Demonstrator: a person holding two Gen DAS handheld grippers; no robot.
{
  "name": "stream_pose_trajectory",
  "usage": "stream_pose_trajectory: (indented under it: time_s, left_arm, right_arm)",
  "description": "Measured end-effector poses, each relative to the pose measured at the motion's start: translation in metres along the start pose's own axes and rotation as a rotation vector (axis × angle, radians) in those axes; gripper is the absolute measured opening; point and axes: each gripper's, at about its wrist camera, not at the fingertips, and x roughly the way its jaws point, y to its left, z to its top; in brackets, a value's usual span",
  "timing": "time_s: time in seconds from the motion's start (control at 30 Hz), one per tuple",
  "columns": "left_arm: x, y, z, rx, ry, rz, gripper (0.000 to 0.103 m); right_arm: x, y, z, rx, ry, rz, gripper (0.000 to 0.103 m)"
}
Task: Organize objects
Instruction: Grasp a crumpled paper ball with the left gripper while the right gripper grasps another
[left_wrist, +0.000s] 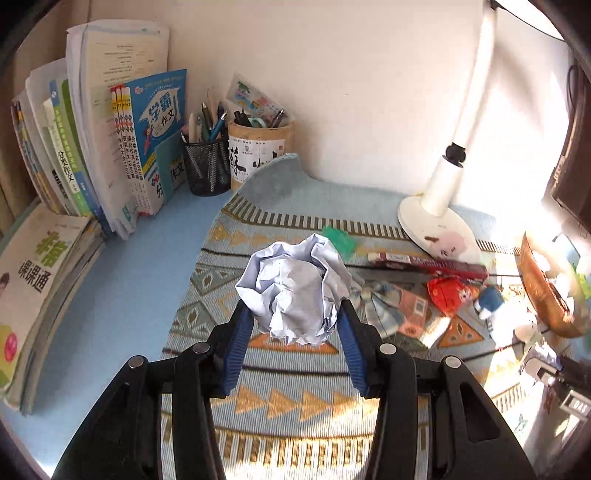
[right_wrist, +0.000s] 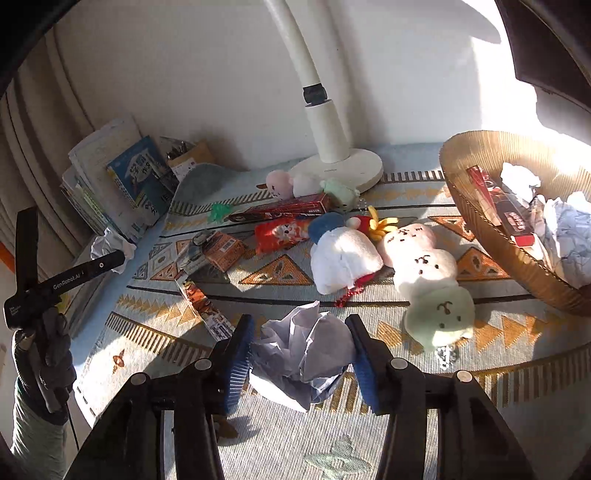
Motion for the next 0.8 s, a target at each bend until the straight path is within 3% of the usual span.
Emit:
stream_pose_trajectory:
  time_s: [0.13,0.3,0.37,0.47,0.77,0.8]
  left_arm:
    - [-0.020,-0.006,-0.055,0.062,0.032,0.000,0.044]
    - [-0.010,-0.008,-0.087,0.047,0.077,0.026,0.044]
    - [-0.006,-0.007,-0.093,0.028,0.082,0.011,0.044]
    - [-0.006,-0.007,-0.097,-0.001,0.068,0.009,0.044]
    - [-0.007,-0.010,-0.099,0.000,0.060,0.025,0.044]
    - [-0.007,-0.011,-0.099,0.006,0.058,0.032,0.044]
  right_arm:
    - [-0.006,-0.009,-0.032,-0.053,0.075,-0.113,0.049]
    - [-0.009,-0.014,-0.042,-0.036,0.072,-0.106,0.049]
    - [-0.008,-0.011,-0.045,-0.049,0.073,-0.100,0.051]
    - [-0.008,-0.013,-0.051,-0.049,0.082,-0.092,0.068]
    - [-0.019,-0.022,-0.065,0.055,0.056,-0.010,0.069]
    - [-0.016,-0.018,-0.063,0.042,0.057,-0.022,0.064]
